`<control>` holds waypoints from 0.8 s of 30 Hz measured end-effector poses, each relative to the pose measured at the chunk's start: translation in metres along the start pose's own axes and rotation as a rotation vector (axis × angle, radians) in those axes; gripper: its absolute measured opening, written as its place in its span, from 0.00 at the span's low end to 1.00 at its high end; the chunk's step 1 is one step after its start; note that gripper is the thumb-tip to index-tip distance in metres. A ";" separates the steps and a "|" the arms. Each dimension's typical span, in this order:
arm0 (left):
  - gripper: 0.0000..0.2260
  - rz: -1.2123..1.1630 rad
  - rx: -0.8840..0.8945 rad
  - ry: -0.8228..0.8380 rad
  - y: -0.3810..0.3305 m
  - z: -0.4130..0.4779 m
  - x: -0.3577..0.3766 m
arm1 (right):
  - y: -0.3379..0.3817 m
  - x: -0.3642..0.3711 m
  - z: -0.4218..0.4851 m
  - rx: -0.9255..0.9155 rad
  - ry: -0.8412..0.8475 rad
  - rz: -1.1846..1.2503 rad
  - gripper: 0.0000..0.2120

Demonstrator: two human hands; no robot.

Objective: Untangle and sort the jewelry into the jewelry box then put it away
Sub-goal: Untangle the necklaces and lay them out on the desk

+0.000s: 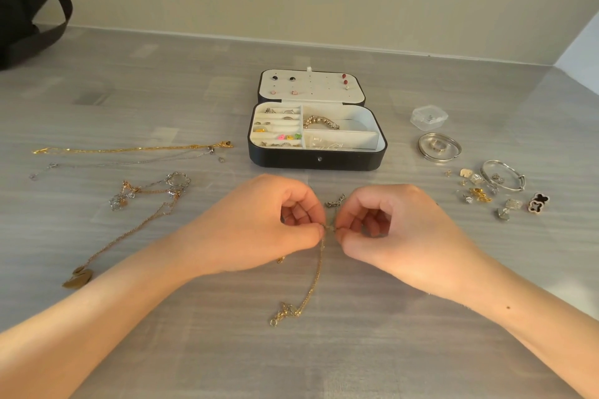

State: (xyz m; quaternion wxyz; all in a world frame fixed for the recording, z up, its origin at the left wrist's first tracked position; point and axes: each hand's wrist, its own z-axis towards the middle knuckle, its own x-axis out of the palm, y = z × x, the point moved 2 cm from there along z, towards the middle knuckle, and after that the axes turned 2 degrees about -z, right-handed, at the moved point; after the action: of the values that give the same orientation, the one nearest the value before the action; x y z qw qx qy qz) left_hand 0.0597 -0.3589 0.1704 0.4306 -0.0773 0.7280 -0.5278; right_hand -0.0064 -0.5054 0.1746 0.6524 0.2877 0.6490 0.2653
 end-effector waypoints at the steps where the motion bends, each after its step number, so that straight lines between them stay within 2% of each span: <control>1: 0.04 -0.008 -0.004 0.001 0.000 0.000 0.000 | 0.000 -0.001 0.000 0.006 0.004 -0.017 0.06; 8: 0.02 -0.034 -0.008 0.012 0.002 0.001 -0.001 | 0.000 -0.005 -0.002 -0.030 0.033 -0.120 0.04; 10: 0.02 -0.050 -0.005 0.025 0.001 0.001 0.000 | 0.001 -0.005 -0.002 -0.068 0.019 -0.107 0.02; 14: 0.03 -0.078 -0.003 0.047 0.000 0.000 0.000 | 0.003 -0.002 -0.001 -0.176 -0.042 -0.142 0.05; 24: 0.05 -0.061 -0.018 0.046 0.001 0.000 -0.001 | 0.001 -0.001 -0.001 -0.164 -0.089 -0.138 0.04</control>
State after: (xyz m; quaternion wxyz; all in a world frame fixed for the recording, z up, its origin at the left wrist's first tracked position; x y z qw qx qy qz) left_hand 0.0605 -0.3585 0.1703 0.3969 -0.0913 0.7397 -0.5358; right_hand -0.0078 -0.5059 0.1761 0.7186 0.1993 0.6138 0.2591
